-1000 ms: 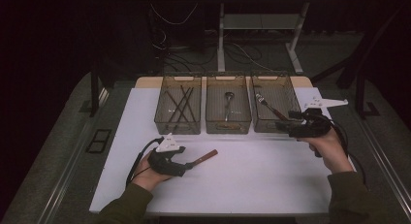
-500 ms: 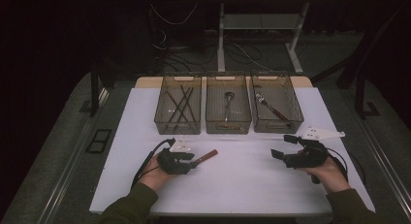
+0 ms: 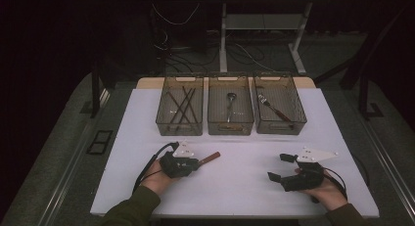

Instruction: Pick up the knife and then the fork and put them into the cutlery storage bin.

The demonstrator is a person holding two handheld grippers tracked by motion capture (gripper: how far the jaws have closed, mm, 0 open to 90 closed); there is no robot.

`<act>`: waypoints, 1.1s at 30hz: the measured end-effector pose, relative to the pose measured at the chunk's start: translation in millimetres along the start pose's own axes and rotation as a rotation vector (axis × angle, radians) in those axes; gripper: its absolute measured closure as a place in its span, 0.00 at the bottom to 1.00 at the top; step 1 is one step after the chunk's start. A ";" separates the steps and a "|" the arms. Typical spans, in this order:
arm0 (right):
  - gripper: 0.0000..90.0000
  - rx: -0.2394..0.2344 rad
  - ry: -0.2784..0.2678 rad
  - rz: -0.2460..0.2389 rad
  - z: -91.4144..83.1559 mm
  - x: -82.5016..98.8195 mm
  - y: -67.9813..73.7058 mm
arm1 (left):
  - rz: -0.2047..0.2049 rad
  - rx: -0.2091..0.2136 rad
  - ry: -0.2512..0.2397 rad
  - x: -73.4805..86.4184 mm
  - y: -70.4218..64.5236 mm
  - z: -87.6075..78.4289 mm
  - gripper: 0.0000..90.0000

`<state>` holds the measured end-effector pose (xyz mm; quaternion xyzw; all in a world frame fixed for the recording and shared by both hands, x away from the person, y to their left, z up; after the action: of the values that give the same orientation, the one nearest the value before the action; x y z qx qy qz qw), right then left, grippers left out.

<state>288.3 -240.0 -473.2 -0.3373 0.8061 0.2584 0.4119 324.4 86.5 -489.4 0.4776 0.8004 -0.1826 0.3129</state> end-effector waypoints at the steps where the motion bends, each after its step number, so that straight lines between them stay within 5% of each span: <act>1: 0.16 0.001 0.003 0.000 0.8 2.1 0.2 | 0.002 0.000 -0.003 0.0 0.0 0.1 0.85; 5: 0.16 0.004 0.047 -0.007 6.1 9.6 -0.7 | 0.014 0.008 -0.010 0.2 0.2 0.0 0.86; 18: 0.16 -0.016 0.022 -0.004 4.2 -0.1 -0.8 | 0.027 0.103 -0.025 -11.5 -13.4 -6.3 0.86; 26: 0.16 -0.116 0.018 -0.070 9.3 -23.9 10.0 | 0.069 0.190 -0.052 -28.9 -29.7 -14.0 0.86; 33: 0.16 -0.213 0.065 -0.131 21.8 -36.8 25.4 | 0.161 0.275 -0.070 -50.4 -45.2 -15.9 0.86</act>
<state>295.7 -196.5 -450.3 -0.4394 0.7632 0.3041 0.3633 297.0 41.5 -443.9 0.5717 0.7158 -0.2812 0.2859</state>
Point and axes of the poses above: each handheld gripper's, and its own axes: z roughly forward along the jaws, x roughly out of its underside, y roughly to its left, the point moved 6 cm from there along z, roughly forward along the jaws, and after that the axes turned 1 degree about -z, right-handed, at the moved point
